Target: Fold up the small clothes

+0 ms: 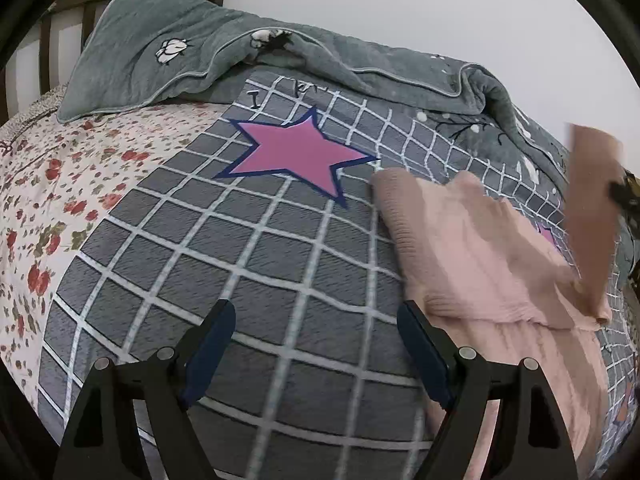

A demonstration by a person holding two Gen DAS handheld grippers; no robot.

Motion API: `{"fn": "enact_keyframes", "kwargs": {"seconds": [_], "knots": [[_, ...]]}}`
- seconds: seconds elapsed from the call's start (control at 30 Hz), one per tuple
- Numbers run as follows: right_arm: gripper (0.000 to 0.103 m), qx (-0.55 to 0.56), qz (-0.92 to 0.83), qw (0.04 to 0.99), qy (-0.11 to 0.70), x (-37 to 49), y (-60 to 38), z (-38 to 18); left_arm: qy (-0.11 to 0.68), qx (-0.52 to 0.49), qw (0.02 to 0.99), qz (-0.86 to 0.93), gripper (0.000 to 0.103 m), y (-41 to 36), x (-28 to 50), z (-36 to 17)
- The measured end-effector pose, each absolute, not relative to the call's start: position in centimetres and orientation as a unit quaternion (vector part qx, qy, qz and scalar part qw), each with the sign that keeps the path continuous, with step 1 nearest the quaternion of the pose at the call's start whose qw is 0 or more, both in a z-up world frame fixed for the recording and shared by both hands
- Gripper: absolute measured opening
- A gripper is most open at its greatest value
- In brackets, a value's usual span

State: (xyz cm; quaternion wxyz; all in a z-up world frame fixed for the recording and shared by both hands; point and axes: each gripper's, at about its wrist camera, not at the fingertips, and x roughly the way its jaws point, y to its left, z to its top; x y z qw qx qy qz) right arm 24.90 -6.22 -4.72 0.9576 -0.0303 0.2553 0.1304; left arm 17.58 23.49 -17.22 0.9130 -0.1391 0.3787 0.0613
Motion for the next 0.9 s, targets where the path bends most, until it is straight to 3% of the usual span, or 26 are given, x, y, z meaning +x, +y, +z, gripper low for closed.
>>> {"fn": "enact_keyframes", "kwargs": {"seconds": [0.17, 0.27, 0.43, 0.67, 0.73, 0.8, 0.9], "knots": [[0.007, -0.027, 0.203, 0.921, 0.332, 26.2, 2.3, -10.8, 0.377, -0.149, 0.913, 0.045, 0.082, 24.4, 17.2, -18.1], [0.033, -0.054, 0.224, 0.891, 0.391, 26.8, 5.1, -14.2, 0.370, -0.145, 0.917, 0.031, 0.082, 24.0, 17.3, -18.0], [0.046, -0.062, 0.233, 0.896, 0.374, 25.1, 2.7, -14.2, 0.366, -0.140, 0.920, -0.014, 0.082, 22.2, 17.6, -17.4], [0.050, -0.044, 0.171, 0.920, 0.350, 22.3, -7.7, -12.5, 0.369, -0.174, 0.909, -0.091, 0.080, 19.2, 19.6, -15.9], [0.050, -0.037, 0.144, 0.926, 0.346, 21.6, -10.5, -12.7, 0.376, -0.197, 0.899, -0.113, 0.075, 18.2, 20.7, -15.6], [0.050, -0.030, 0.121, 0.931, 0.343, 20.8, -12.9, -13.1, 0.383, -0.214, 0.889, -0.129, 0.063, 17.5, 21.5, -15.6], [0.050, -0.017, 0.096, 0.933, 0.346, 19.8, -15.9, -13.9, 0.393, -0.219, 0.884, -0.127, 0.059, 16.3, 22.7, -15.9]]}}
